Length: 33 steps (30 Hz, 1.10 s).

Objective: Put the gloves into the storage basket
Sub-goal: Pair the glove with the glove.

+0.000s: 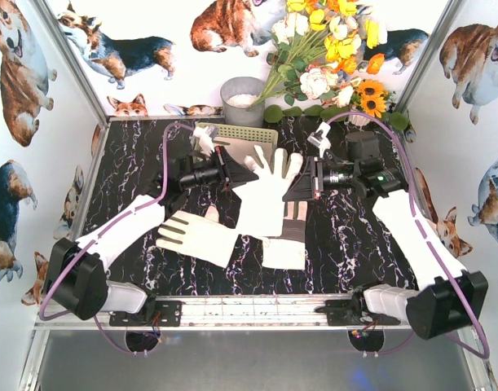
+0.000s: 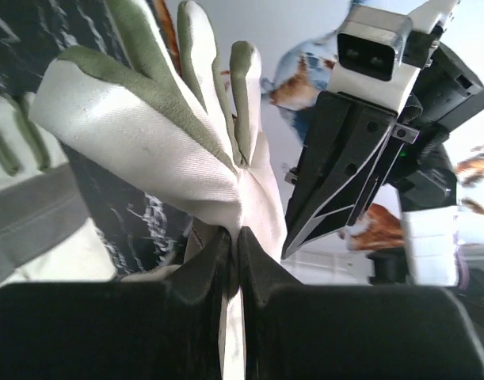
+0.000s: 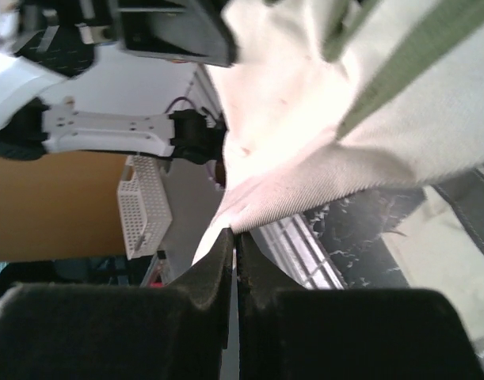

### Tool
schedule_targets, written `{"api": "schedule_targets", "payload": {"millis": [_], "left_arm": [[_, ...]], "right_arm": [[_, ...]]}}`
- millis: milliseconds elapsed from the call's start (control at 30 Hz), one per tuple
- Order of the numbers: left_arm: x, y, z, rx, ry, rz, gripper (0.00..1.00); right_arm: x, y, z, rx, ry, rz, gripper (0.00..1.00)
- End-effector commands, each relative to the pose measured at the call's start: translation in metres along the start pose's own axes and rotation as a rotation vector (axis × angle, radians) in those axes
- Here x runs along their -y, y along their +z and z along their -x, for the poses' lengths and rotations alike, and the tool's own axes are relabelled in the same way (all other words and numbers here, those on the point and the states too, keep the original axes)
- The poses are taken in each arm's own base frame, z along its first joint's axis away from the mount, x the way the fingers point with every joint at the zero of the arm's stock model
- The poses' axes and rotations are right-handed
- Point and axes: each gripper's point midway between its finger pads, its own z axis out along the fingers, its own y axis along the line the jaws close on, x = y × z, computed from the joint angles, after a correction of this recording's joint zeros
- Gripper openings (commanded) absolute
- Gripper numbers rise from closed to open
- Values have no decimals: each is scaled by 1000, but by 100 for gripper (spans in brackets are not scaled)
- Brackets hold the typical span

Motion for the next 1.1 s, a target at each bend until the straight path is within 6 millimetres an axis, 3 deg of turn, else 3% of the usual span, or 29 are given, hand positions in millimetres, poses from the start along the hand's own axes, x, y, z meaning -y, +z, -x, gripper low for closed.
{"api": "schedule_targets", "payload": {"millis": [0, 133, 333, 533, 700, 1067], "left_arm": [[-29, 2, 8, 17, 163, 178, 0], [-60, 14, 5, 19, 216, 279, 0], [-110, 32, -7, -4, 297, 452, 0], [-128, 61, -32, -33, 381, 516, 0], [-147, 76, -39, -39, 439, 578, 0], [-182, 69, -51, -78, 425, 696, 0]], "right_arm": [[27, -2, 12, 18, -58, -151, 0], [65, -4, 8, -13, -22, -316, 0], [130, -13, -30, -123, 67, -546, 0], [168, -29, -60, -238, 117, -713, 0], [186, -35, -71, -223, 118, -786, 0], [206, -34, -86, -166, 144, -823, 0]]}}
